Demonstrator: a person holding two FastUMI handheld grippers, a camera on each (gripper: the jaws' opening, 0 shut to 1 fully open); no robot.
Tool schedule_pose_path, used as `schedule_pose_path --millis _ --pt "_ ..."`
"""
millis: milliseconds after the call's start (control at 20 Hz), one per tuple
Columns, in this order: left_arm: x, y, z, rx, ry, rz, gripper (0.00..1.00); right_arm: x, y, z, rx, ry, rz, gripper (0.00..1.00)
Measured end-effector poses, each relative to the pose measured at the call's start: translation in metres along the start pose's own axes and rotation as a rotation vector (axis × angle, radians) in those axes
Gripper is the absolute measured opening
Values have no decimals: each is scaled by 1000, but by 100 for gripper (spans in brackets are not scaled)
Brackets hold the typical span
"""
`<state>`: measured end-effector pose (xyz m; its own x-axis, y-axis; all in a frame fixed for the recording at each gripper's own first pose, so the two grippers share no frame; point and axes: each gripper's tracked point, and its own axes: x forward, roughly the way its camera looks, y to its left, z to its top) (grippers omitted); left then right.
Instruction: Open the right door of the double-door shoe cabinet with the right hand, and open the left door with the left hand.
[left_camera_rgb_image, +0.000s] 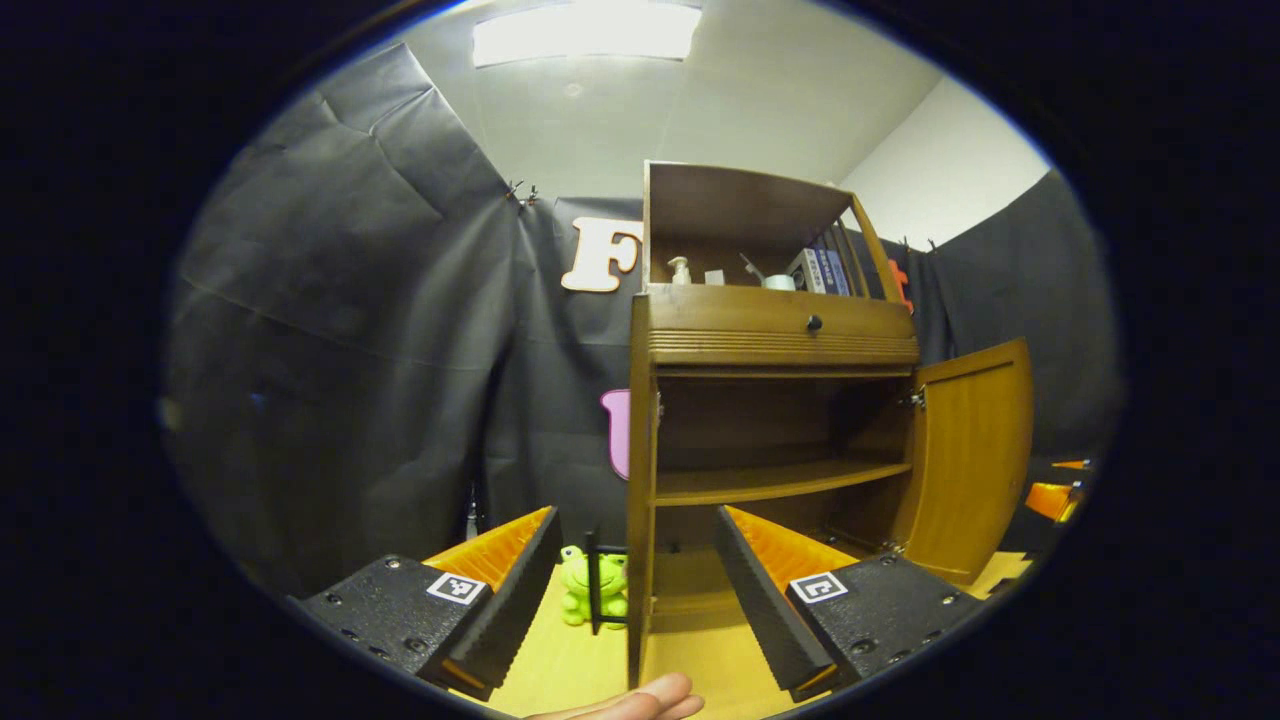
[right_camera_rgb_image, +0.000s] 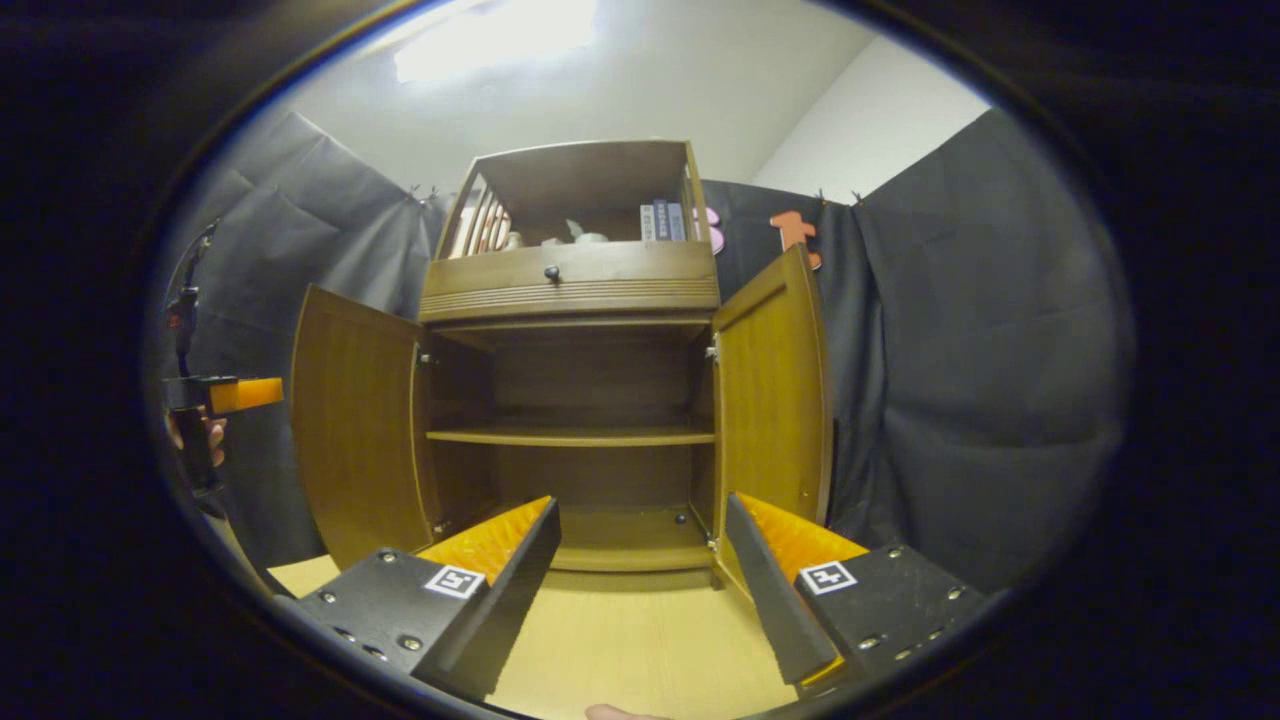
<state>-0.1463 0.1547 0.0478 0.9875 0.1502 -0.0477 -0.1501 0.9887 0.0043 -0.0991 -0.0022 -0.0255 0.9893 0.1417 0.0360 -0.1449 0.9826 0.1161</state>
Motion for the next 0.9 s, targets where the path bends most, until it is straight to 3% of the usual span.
schedule_pose_path --millis 150,350,400,550,600,650,700,900 --pt "2 -34 4 -50 3 -41 96 -3 -10 5 26 -20 -13 98" --pt "15 -70 4 -52 16 -73 92 -2 -33 13 92 -55 -70 98" --pt "20 -80 6 -56 9 -81 96 0 -36 12 99 -47 -71 98" --pt "31 -117 -1 -81 15 -141 92 11 -45 4 98 -5 -78 94" --pt "36 -131 -5 -87 25 -162 95 14 -46 5 92 4 -80 94" --pt "39 -142 -11 -87 40 -181 93 16 -47 5 85 10 -84 100" --pt "42 -151 -16 -85 46 -195 96 19 -47 7 83 13 -91 99" --pt "49 -187 -30 -71 50 -268 92 29 -30 24 59 -3 -81 99"
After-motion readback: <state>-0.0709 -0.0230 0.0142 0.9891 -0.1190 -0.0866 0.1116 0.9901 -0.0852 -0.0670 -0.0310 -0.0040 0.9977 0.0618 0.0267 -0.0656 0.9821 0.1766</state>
